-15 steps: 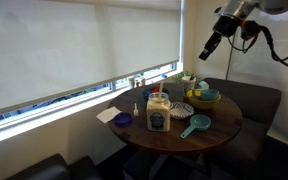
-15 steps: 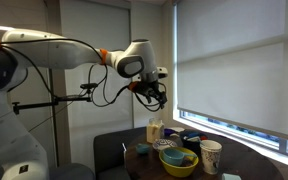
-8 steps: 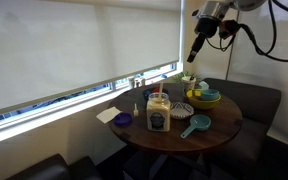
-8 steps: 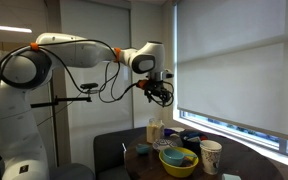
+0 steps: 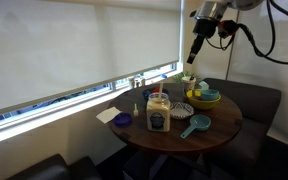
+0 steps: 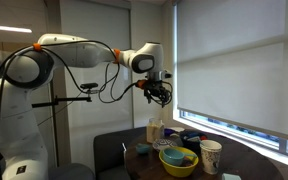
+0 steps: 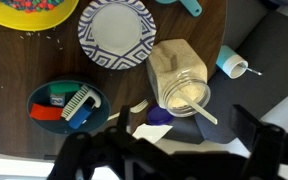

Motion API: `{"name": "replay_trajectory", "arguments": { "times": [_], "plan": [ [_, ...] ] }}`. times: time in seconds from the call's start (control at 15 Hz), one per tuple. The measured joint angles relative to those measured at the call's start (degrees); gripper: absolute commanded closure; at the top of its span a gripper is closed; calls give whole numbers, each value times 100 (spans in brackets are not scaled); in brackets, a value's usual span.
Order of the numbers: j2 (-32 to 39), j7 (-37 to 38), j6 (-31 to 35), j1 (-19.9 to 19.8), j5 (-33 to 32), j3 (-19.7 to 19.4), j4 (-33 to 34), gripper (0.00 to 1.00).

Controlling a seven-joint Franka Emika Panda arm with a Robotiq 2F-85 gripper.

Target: Pick up the spoon from the sugar jar and put it in the paper cups

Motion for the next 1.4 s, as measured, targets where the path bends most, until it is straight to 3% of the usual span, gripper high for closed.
{"name": "replay_trajectory", "arguments": {
  "times": [0.27,0.53,0.73,1.07,1.4],
  "plan": [
    [194,951,-497,-35,-1047,633,326,0],
    [674,1397,-869,42,-2072,1220,910,0],
    [1210,1512,-1049,121,-2693,1439,1463,0],
    [1908,1100,-1400,251,-2815,1593,2298,0],
    [2035,1082,-1440,280,-2819,1602,2387,0]
  ]
}}
